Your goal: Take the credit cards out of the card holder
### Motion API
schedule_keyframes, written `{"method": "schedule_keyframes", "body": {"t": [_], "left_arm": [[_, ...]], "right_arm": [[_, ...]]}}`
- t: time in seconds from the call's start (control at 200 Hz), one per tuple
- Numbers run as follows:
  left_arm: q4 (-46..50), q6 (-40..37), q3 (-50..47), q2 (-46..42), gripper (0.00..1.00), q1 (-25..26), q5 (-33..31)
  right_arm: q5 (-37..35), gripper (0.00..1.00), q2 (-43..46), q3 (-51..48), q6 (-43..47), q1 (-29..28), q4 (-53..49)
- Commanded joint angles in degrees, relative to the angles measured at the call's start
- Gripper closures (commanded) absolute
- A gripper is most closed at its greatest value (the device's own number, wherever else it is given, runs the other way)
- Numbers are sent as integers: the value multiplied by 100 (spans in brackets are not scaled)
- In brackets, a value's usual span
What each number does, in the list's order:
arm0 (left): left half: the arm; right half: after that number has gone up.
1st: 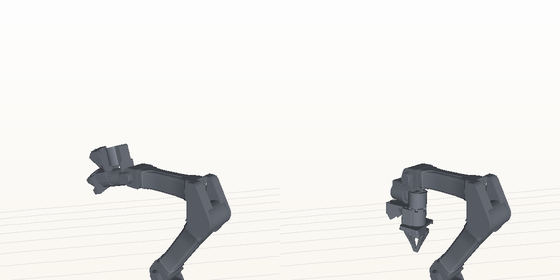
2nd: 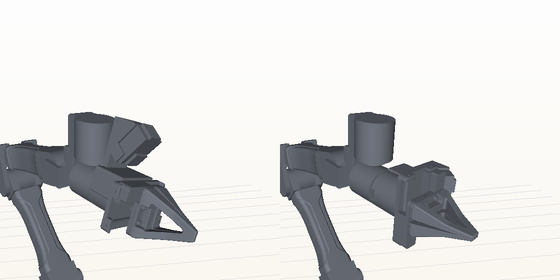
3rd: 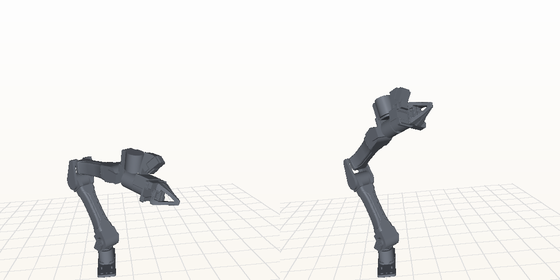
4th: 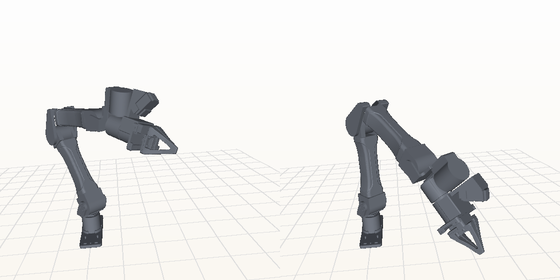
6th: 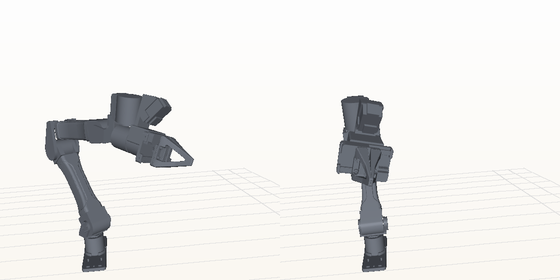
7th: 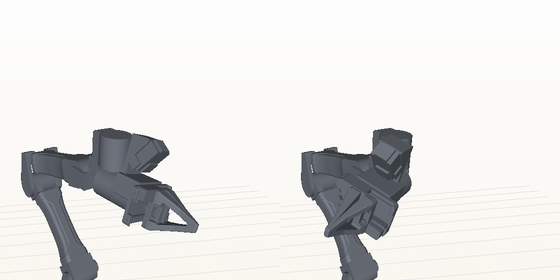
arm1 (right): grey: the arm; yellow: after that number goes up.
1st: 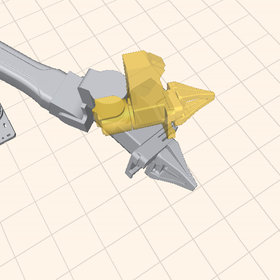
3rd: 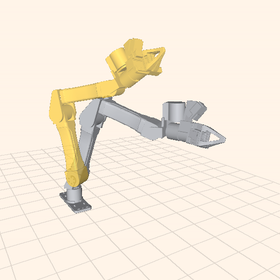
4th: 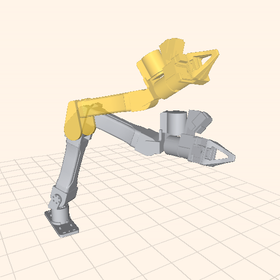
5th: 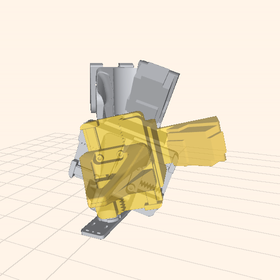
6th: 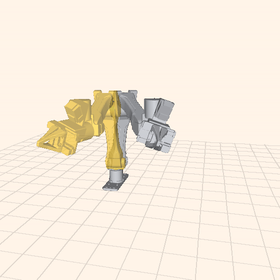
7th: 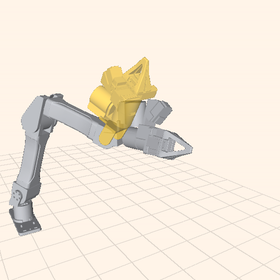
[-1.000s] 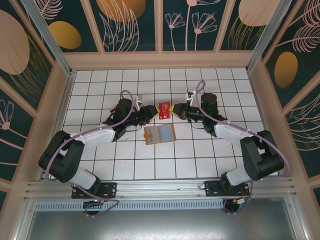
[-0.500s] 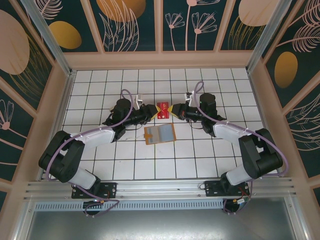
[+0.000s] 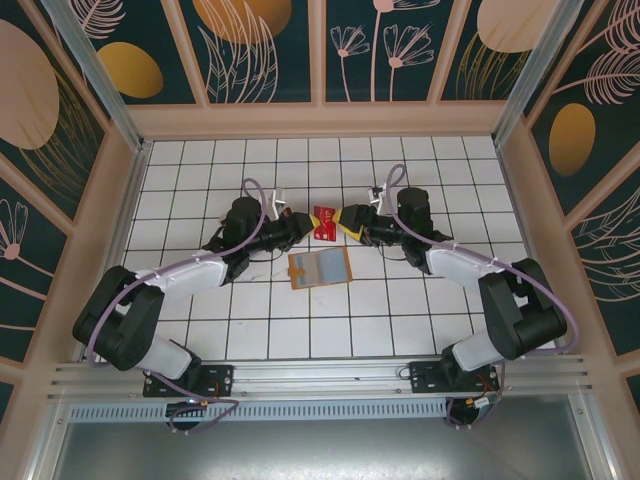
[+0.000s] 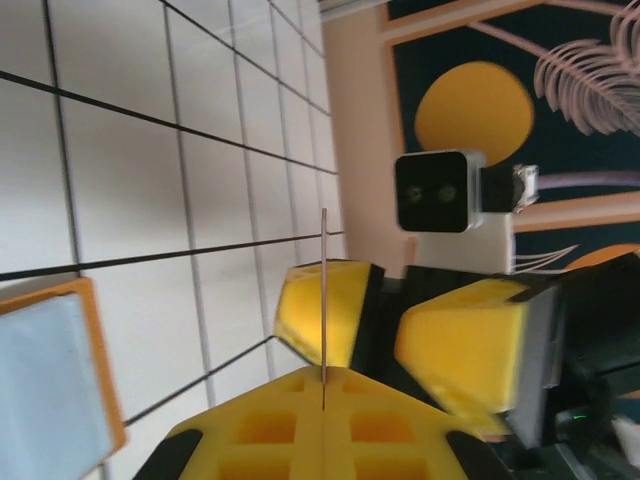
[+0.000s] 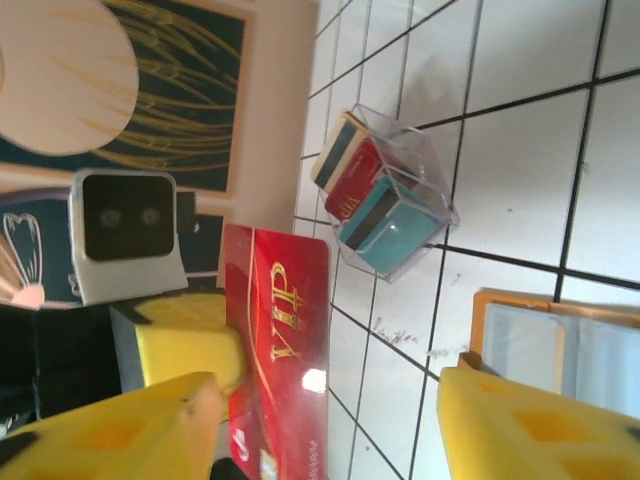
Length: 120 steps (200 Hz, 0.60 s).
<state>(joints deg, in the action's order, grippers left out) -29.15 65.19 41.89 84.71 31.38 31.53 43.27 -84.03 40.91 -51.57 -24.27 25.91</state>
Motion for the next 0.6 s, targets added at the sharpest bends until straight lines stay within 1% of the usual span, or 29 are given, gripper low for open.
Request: {"method": "schedule_keyframes", "body": {"t": [0.0,0.045,0.135,0.19,0.24,0.27,0.355,0.415,0.46,0.596], "left_arm": [[1509,-1253,519,-254,100,-67,-242],[2220,-1780,780,-260,100,-66,-480],[3516,-2749,1333,-217,100,-64,-1081],[4132,-3329,1676,-171,100,-65,-1441],[4569,-3763,1901,-148,100,-61,-1822],[4791,-4003,2001,-147,100,-62,-2049],[5074,-4601,2151,-182,100,-62,-2583],[5037,-5150,2123,-270,100,-68,-2578],[4982,-5464,2064,-361,98,-62,-2578],[5033,-6647,1967,-542,100,-66,-2774]], "right_arm": [[-487,27,452,295,644,-52,-764],[-590,22,536,336,787,-61,-971],[-707,16,686,374,958,-69,-1210],[-793,10,774,366,1020,-78,-1284],[-881,2,853,349,1079,-86,-1352],[-930,1,906,339,1108,-92,-1383],[-1071,1,1054,305,1182,-97,-1468],[-1092,1,1155,304,1253,-95,-1534],[-1105,1,1225,313,1323,-95,-1609],[-1152,1,1424,331,1539,-95,-1850]]}}
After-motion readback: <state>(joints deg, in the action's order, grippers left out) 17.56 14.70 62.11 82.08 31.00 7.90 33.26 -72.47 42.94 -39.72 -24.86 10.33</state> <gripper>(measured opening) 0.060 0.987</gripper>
